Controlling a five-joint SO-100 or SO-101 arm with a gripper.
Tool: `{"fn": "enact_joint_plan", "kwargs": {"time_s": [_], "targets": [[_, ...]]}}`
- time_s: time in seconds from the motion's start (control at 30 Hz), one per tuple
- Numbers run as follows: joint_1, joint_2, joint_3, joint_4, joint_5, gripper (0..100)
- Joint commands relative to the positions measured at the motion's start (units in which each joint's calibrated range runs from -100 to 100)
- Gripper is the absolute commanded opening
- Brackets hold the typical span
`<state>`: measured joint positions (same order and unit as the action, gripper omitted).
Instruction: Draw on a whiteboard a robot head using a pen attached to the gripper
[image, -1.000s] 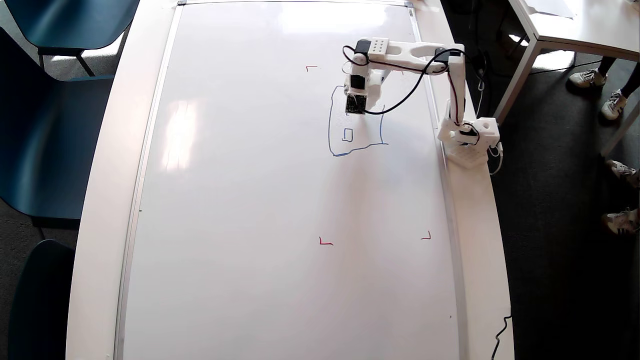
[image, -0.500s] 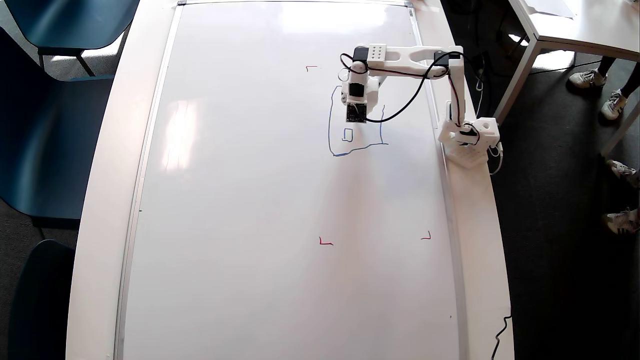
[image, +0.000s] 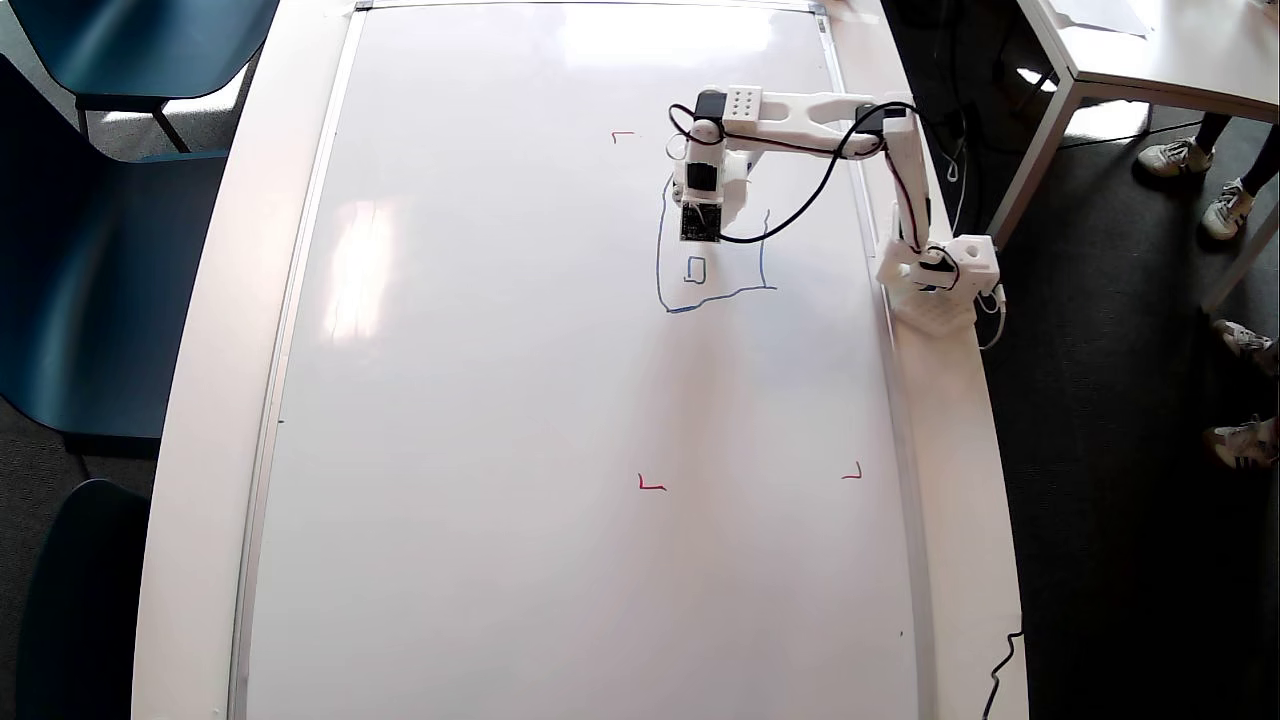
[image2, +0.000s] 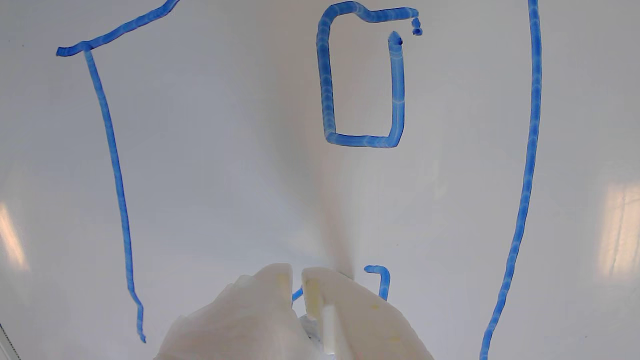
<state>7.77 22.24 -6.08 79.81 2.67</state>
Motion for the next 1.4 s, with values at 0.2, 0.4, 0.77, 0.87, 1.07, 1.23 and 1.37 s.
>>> {"fn": "enact_joint_plan", "kwargs": {"time_s": [0.2, 0.4, 0.77, 0.87, 1.07, 1.23, 1.37], "targets": [[-1.4, -3.2, -4.1, 1.3, -0.5, 1], [-3.4, -14.5, 4.6, 2.1, -1.1, 1], [-5.7, -27.6, 24.3, 1.3, -1.1, 1], [-6.8, -26.3, 24.6, 0.6, -1.3, 1], [-7.7, -22.7, 23.1, -0.8, -2.1, 1], [-7.9, -19.3, 20.8, -0.8, -2.1, 1], [-7.7, -15.5, 16.5, -0.8, -2.1, 1]]}}
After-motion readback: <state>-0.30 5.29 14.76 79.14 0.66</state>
